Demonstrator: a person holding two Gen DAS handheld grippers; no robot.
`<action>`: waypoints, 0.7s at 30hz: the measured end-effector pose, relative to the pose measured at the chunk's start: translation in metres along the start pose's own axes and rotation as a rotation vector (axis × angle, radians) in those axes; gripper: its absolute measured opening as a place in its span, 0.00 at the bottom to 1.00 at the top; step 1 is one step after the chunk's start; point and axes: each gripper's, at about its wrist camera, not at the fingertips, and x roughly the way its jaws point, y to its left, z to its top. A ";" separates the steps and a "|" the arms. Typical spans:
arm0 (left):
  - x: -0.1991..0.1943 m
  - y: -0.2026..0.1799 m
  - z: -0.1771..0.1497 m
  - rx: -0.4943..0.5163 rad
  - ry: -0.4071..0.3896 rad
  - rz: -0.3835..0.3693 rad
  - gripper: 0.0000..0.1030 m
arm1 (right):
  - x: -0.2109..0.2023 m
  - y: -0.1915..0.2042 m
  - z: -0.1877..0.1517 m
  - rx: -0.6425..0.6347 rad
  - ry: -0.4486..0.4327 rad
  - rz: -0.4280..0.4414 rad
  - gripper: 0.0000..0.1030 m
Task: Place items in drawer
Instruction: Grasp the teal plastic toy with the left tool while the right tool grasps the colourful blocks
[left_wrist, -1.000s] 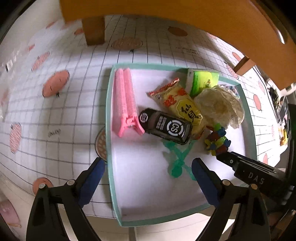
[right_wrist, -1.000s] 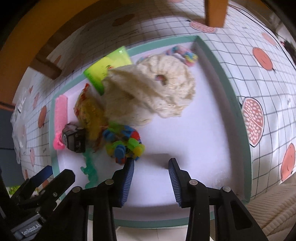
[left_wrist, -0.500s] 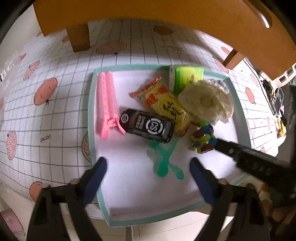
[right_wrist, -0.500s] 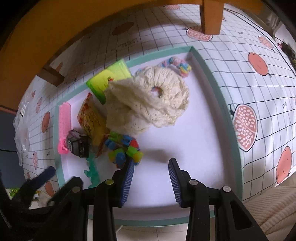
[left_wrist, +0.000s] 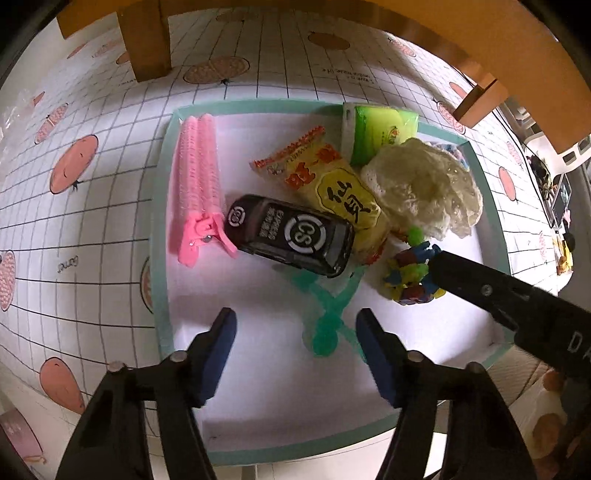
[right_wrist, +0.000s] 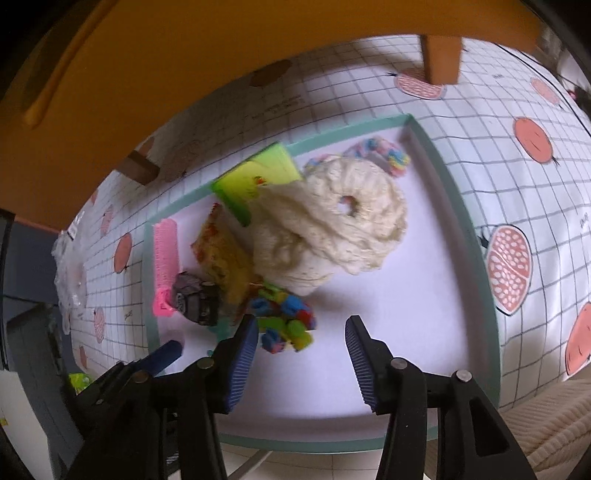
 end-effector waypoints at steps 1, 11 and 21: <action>0.001 0.001 0.000 0.000 0.003 -0.002 0.64 | 0.002 0.003 0.000 -0.011 0.004 -0.006 0.52; 0.000 0.000 -0.002 0.024 -0.022 0.024 0.63 | 0.030 0.026 -0.003 -0.119 0.057 -0.101 0.52; 0.000 -0.002 0.000 0.038 -0.034 0.033 0.59 | 0.052 0.044 -0.010 -0.160 0.081 -0.161 0.41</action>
